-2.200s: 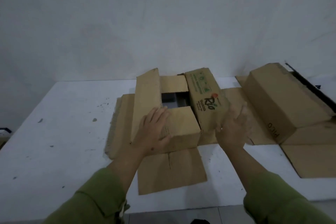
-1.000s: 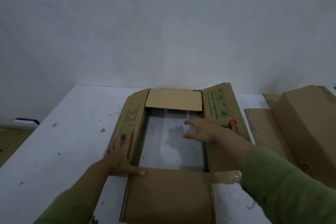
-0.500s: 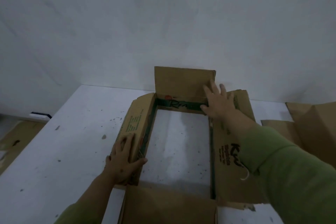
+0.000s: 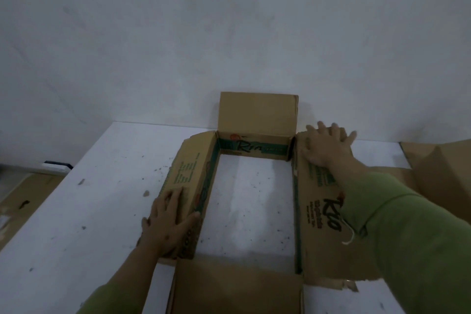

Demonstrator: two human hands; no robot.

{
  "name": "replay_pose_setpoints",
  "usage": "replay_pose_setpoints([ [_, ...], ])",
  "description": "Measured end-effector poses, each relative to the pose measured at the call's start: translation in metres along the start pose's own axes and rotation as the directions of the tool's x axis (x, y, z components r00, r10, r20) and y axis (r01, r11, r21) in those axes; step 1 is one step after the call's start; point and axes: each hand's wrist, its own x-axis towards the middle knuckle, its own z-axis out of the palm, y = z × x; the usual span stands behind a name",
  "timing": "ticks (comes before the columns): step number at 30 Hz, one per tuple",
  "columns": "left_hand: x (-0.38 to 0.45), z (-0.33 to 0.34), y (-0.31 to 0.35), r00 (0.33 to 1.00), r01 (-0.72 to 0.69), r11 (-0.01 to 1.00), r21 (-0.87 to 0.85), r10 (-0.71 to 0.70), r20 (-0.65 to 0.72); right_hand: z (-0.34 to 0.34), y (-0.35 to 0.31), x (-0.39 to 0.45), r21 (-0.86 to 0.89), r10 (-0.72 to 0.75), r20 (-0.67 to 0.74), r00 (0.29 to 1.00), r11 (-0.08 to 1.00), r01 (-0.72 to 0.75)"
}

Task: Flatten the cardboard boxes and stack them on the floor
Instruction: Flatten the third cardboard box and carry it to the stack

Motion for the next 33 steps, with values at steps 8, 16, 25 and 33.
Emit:
replay_pose_setpoints([
  [8, 0.005, -0.012, 0.007, 0.965, 0.257, 0.94, -0.223, -0.261, 0.01, 0.011, 0.02, -0.046, 0.515, 0.239, -0.003, 0.971, 0.833, -0.204],
  [16, 0.016, -0.032, 0.013, 0.956, 0.287, 0.805, -0.52, -0.205, 0.211, -0.011, -0.004, -0.079, 0.402, 0.016, -0.16, 0.987, 0.914, 0.05],
  [25, 0.003, -0.037, 0.065, 0.95, 0.168, 0.626, -0.761, 0.103, 0.295, -0.009, -0.042, -0.114, 0.365, -0.184, -0.14, 0.973, 0.904, 0.224],
  [33, -0.024, -0.021, 0.091, 0.883, 0.339, 0.16, -0.927, 0.286, 0.372, -0.022, -0.044, -0.133, 0.518, -0.115, -0.098, 0.988, 0.842, 0.149],
])
